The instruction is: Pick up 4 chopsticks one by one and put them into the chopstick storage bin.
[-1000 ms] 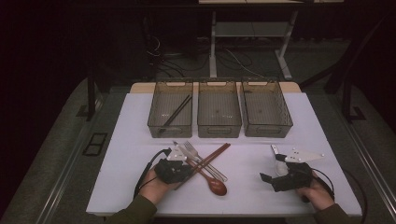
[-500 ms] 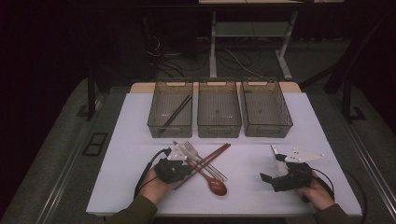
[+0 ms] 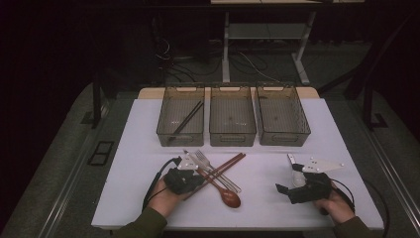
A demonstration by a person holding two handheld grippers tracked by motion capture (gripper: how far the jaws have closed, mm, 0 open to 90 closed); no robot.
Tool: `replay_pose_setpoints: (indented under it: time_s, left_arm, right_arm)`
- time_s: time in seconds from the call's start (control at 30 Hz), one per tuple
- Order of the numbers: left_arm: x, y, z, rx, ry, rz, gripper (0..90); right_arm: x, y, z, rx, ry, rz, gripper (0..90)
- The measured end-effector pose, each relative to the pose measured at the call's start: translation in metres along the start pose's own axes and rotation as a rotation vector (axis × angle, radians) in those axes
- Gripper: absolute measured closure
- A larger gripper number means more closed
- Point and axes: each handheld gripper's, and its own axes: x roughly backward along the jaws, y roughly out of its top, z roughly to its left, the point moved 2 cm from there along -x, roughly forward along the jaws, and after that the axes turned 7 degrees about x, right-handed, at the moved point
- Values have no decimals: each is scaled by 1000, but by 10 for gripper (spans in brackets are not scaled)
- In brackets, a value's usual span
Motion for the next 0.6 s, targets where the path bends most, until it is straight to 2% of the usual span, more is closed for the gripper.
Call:
replay_pose_setpoints:
  time_s: [0.6]
  left_arm:
    - [15, -1, 7, -28, -22, -39, 838]
  right_arm:
    - [0, 0, 0, 5, 3, -1, 16]
